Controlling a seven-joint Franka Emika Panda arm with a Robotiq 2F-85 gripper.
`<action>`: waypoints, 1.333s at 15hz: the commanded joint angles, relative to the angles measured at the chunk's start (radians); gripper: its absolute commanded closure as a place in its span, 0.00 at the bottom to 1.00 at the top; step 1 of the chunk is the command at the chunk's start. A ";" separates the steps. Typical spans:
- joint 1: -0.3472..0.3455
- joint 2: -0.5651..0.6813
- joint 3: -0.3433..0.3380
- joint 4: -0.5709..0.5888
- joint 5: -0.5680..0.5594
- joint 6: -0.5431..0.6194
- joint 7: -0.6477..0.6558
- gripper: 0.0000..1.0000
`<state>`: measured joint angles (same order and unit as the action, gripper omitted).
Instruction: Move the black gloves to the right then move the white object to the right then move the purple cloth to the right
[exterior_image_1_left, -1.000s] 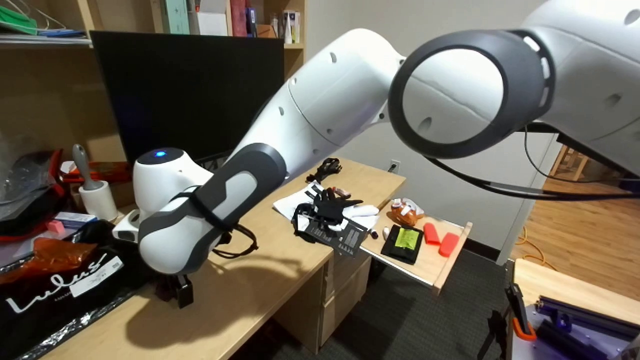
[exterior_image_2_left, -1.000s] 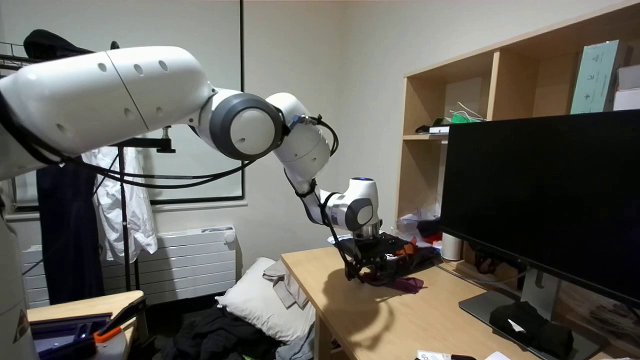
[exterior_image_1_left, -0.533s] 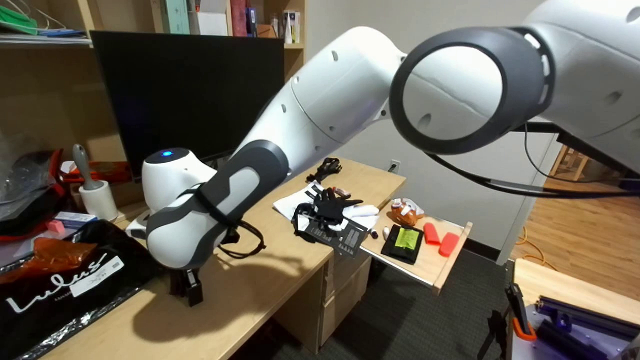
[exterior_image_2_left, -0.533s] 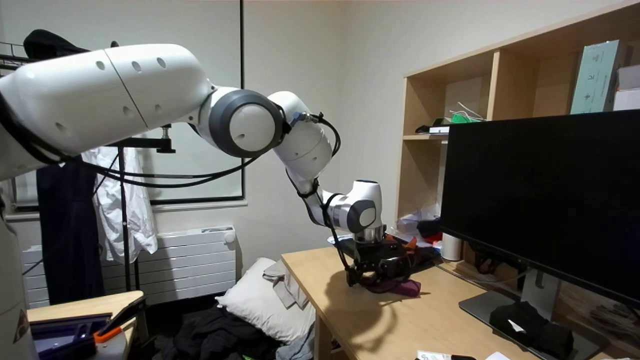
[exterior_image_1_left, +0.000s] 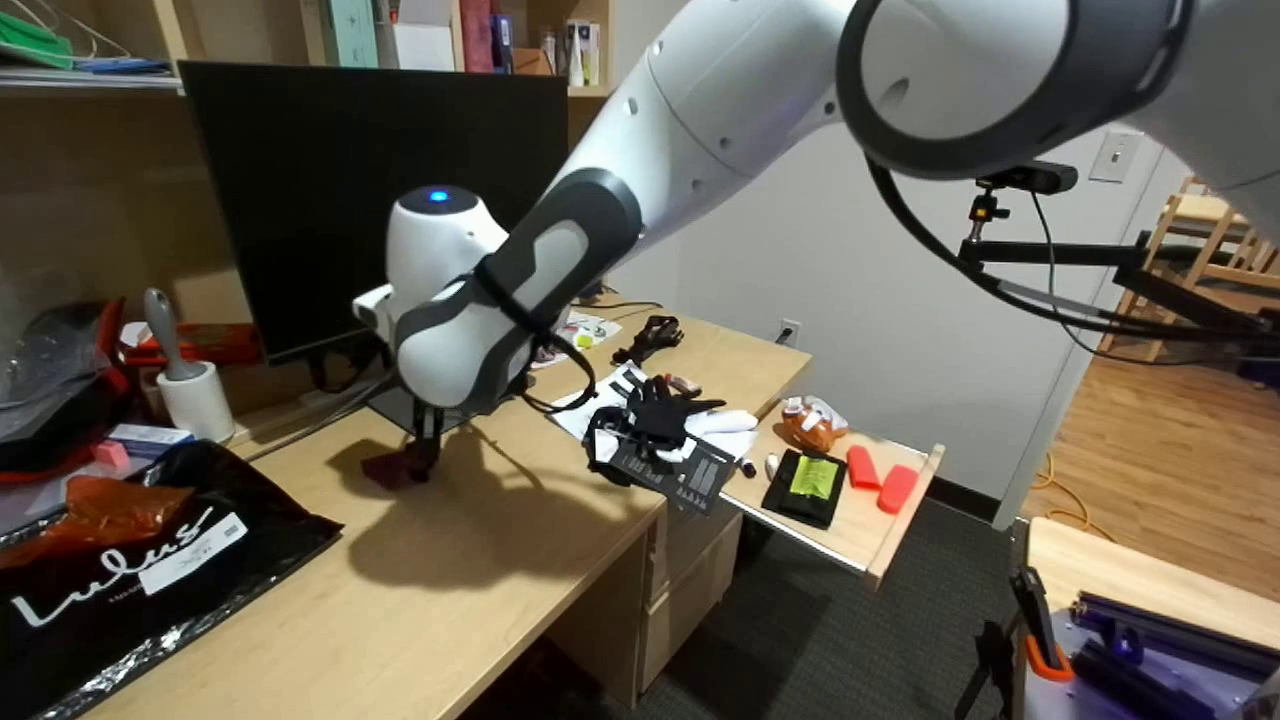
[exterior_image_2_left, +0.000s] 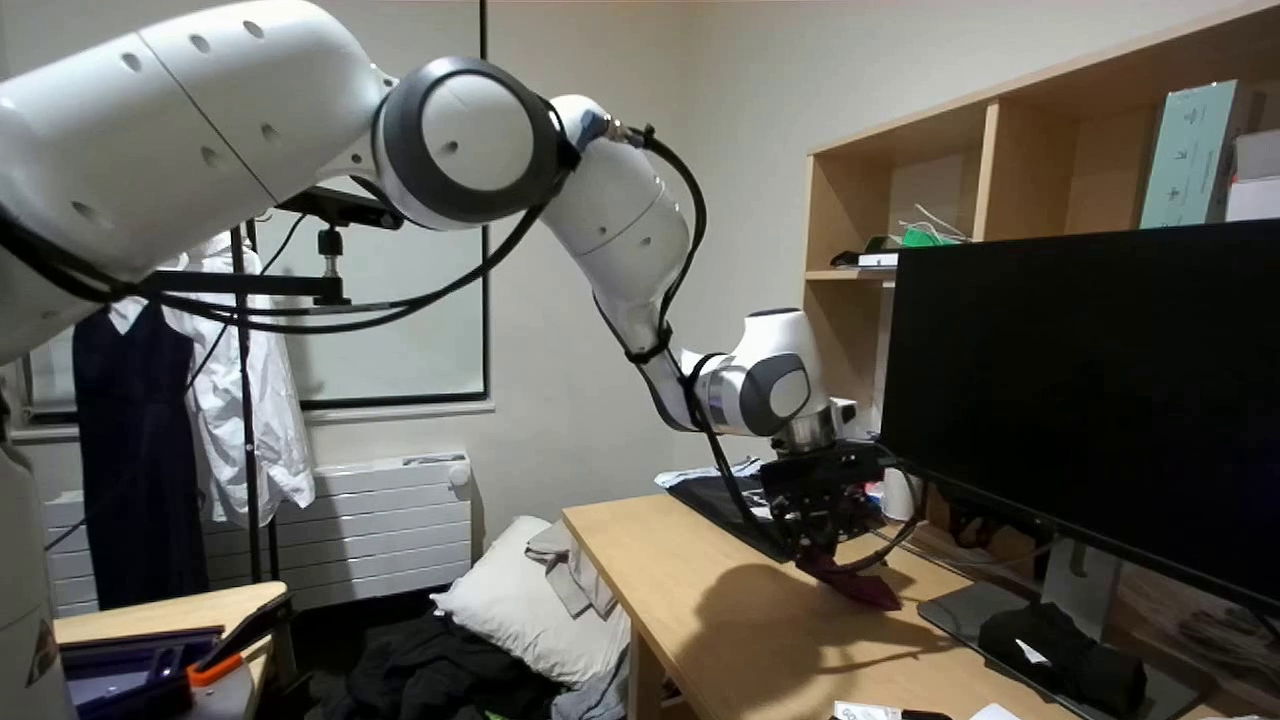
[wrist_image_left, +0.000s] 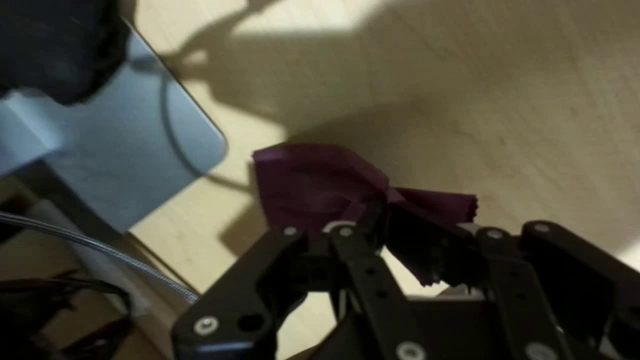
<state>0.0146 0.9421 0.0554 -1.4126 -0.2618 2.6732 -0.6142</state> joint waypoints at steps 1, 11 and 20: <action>-0.022 -0.139 -0.049 -0.144 0.004 0.075 0.158 0.93; -0.011 -0.378 -0.272 -0.347 0.004 0.082 0.601 0.92; -0.055 -0.355 -0.333 -0.350 0.044 0.022 0.824 0.92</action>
<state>-0.0109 0.5496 -0.2991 -1.7857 -0.2552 2.7017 0.1915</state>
